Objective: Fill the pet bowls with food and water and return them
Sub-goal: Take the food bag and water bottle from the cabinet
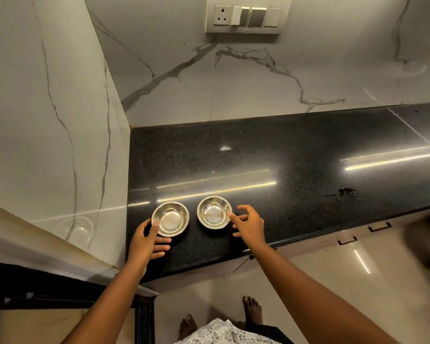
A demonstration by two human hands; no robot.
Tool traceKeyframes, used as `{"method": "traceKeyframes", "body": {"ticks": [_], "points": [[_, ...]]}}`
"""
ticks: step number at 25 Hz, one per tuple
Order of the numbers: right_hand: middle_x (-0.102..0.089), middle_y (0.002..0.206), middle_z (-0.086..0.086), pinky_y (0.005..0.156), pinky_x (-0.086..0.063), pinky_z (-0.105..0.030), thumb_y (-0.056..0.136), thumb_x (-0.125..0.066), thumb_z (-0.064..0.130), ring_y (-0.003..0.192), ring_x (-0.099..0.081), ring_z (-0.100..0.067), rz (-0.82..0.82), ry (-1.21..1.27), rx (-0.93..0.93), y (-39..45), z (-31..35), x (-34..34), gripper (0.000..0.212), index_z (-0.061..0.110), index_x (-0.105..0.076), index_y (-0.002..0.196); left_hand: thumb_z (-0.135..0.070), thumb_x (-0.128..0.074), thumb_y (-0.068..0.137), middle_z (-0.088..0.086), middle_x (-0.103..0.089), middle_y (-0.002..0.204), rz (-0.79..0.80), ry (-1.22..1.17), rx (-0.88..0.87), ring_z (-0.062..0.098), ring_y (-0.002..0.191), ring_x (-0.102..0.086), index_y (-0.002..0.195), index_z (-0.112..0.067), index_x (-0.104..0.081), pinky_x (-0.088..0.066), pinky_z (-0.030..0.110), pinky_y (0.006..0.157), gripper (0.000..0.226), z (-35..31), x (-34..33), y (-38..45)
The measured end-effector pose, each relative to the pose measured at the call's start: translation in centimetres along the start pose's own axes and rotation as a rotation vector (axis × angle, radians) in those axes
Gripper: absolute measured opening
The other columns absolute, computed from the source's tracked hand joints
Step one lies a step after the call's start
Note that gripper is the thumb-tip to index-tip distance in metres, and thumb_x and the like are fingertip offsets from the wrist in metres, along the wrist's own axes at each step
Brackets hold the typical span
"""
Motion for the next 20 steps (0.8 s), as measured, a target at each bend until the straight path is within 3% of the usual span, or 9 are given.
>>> {"method": "traceKeyframes", "body": {"ticks": [2,4,6,9,12,16,20], "points": [[-0.070,0.085,0.001,0.071,-0.064,-0.043,0.087,-0.077,0.043,0.085,-0.071,-0.018,-0.052,-0.146,0.056,0.0,0.5,1.2,0.047,0.020,-0.062,0.126,-0.056,-0.043,0.097,0.014,-0.076,0.087,-0.006,0.077,0.035,0.026,0.068,-0.070,0.149,-0.022,-0.036,-0.055,0.030,0.052,0.062,0.3,0.6,0.0],[-0.069,0.084,0.006,0.081,-0.060,-0.042,0.089,-0.074,0.044,0.087,-0.069,-0.016,-0.098,-0.235,0.104,0.0,1.4,2.5,0.045,0.020,-0.063,0.126,-0.060,-0.040,0.096,0.014,-0.074,0.086,-0.039,0.154,0.037,0.022,0.064,-0.063,0.146,-0.022,-0.039,-0.050,0.028,0.051,0.063,0.2,1.0,-0.1],[-0.070,0.086,0.006,0.082,-0.058,-0.040,0.092,-0.072,0.041,0.087,-0.068,-0.015,-0.136,-0.268,0.169,0.0,2.7,3.5,0.040,0.018,-0.065,0.124,-0.059,-0.040,0.097,0.011,-0.070,0.083,-0.118,0.224,-0.035,0.020,0.063,-0.057,0.139,-0.020,-0.046,-0.047,0.028,0.053,0.058,-0.7,1.5,-0.2],[-0.071,0.095,0.003,0.082,-0.058,-0.042,0.093,-0.071,0.038,0.090,-0.067,-0.016,-0.171,-0.292,0.310,0.0,5.6,4.8,0.033,0.019,-0.067,0.120,-0.060,-0.043,0.095,0.004,-0.071,0.082,-0.225,0.320,-0.188,0.020,0.069,-0.065,0.130,-0.023,-0.053,-0.057,0.038,0.066,0.052,-3.8,1.6,-0.5],[-0.065,0.112,0.000,0.078,-0.056,-0.036,0.094,-0.070,0.033,0.098,-0.064,-0.016,-0.206,-0.341,0.487,0.6,9.3,6.2,0.029,0.019,-0.066,0.120,-0.059,-0.048,0.094,-0.005,-0.074,0.077,-0.198,0.351,-0.320,0.019,0.075,-0.071,0.120,-0.024,-0.059,-0.059,0.051,0.078,0.045,-7.7,-0.4,-0.8],[-0.060,0.116,0.000,0.075,-0.053,-0.028,0.094,-0.070,0.034,0.099,-0.062,-0.015,-0.270,-0.346,0.703,1.5,15.3,8.9,0.032,0.020,-0.065,0.123,-0.057,-0.050,0.094,-0.007,-0.074,0.080,-0.176,0.368,-0.469,0.017,0.082,-0.071,0.116,-0.026,-0.060,-0.059,0.050,0.082,0.040,-13.9,-4.6,-1.9],[-0.063,0.114,-0.003,0.080,-0.057,-0.030,0.094,-0.072,0.032,0.099,-0.063,-0.018,-0.333,-0.317,0.913,2.1,21.5,12.8,0.033,0.017,-0.066,0.123,-0.056,-0.052,0.093,-0.008,-0.073,0.086,-0.168,0.378,-0.577,0.016,0.086,-0.070,0.118,-0.026,-0.060,-0.059,0.050,0.084,0.040,-20.7,-9.0,-3.4]]}}
Point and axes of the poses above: each hand's wrist, its own y-axis towards the middle knuckle, its own x-axis out of the back of the hand, z = x × y, the point moved 6 cm from there along y, towards the middle knuckle
